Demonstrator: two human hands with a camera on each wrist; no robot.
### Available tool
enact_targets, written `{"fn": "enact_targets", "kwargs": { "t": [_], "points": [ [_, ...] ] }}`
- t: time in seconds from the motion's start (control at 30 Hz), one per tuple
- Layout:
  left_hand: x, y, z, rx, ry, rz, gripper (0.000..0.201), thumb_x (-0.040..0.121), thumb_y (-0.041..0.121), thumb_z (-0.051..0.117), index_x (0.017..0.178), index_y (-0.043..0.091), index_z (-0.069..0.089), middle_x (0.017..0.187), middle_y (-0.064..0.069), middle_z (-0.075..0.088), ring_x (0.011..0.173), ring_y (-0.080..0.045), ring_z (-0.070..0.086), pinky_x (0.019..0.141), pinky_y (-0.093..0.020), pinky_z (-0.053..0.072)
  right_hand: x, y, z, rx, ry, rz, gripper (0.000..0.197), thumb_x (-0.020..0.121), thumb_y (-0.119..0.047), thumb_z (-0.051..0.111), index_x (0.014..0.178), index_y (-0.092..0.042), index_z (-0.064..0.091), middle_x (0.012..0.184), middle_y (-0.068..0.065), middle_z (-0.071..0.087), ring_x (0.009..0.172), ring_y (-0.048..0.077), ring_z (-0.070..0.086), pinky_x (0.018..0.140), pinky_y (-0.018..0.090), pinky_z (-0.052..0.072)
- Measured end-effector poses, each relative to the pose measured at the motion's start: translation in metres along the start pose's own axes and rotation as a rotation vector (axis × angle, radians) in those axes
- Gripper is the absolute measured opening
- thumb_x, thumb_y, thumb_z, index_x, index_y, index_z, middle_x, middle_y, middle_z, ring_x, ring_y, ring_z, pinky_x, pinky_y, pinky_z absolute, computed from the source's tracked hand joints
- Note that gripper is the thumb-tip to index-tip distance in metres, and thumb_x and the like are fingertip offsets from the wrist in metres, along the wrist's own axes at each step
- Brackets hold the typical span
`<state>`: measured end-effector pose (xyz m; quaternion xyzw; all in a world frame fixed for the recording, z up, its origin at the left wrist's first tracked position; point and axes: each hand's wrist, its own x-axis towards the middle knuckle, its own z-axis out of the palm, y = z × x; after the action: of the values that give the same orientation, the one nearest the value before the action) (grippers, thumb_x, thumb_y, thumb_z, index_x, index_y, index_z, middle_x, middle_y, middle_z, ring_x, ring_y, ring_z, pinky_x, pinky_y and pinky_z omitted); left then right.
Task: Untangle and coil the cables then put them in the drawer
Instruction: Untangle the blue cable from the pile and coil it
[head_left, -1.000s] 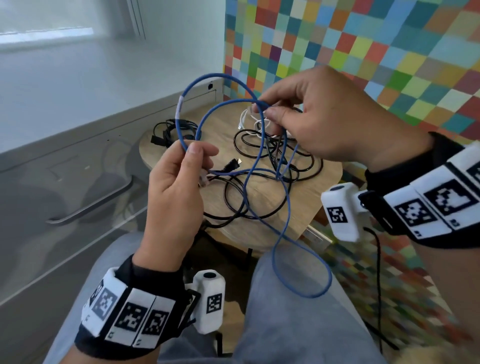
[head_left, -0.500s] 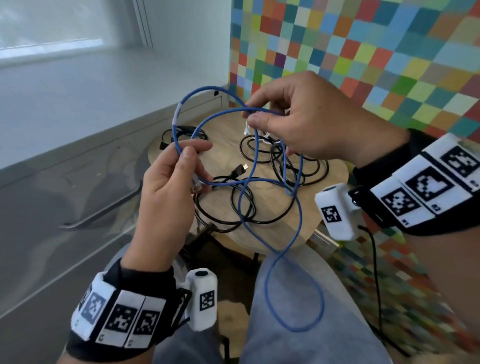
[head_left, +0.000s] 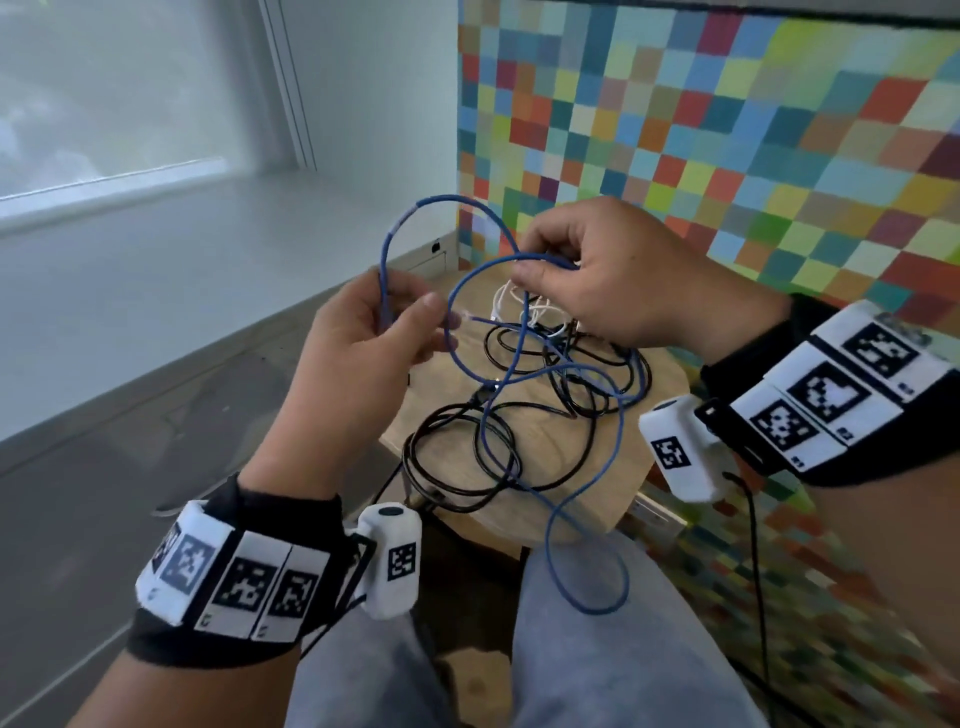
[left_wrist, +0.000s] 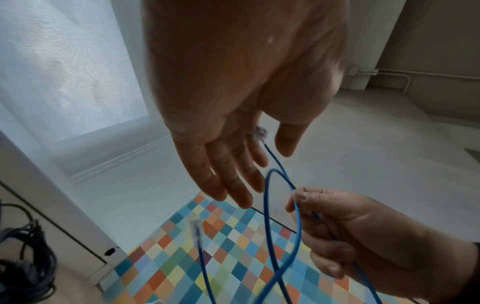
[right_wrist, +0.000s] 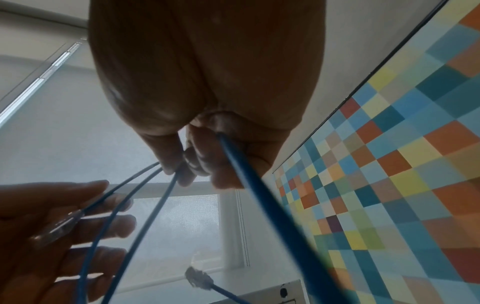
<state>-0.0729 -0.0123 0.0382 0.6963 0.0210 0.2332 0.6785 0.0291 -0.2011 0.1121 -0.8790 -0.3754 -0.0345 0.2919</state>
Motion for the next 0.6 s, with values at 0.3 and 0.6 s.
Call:
{"fn": "enact_targets", "kwargs": {
  "t": [0.3,0.6],
  "points": [
    [0.040,0.015,-0.016,0.067,-0.091,0.057,0.005,0.105,0.014,0.056,0.107,0.015,0.060,0.062,-0.006,0.059,0.058,-0.027,0.068,0.053,-0.036,0.055,0.036,-0.024,-0.008,-0.140,-0.050,0.063,0.025,0.103,-0.035,0.063,0.087,-0.020,0.075,0.061,-0.005,0.050,0.052,0.003,0.044,0.049,0.017,0.031],
    [0.073,0.027,-0.042,0.113,-0.205,0.092,0.016,0.102,0.008,0.058,0.108,0.023,0.062,0.072,-0.012,0.058,0.055,-0.027,0.066,0.067,-0.062,0.059,0.053,-0.032,0.002,-0.222,-0.059,0.073,0.031,0.103,-0.036,0.062,0.074,-0.025,0.061,0.064,-0.006,0.049,0.057,0.000,0.046,0.052,0.014,0.033]
  ]
}}
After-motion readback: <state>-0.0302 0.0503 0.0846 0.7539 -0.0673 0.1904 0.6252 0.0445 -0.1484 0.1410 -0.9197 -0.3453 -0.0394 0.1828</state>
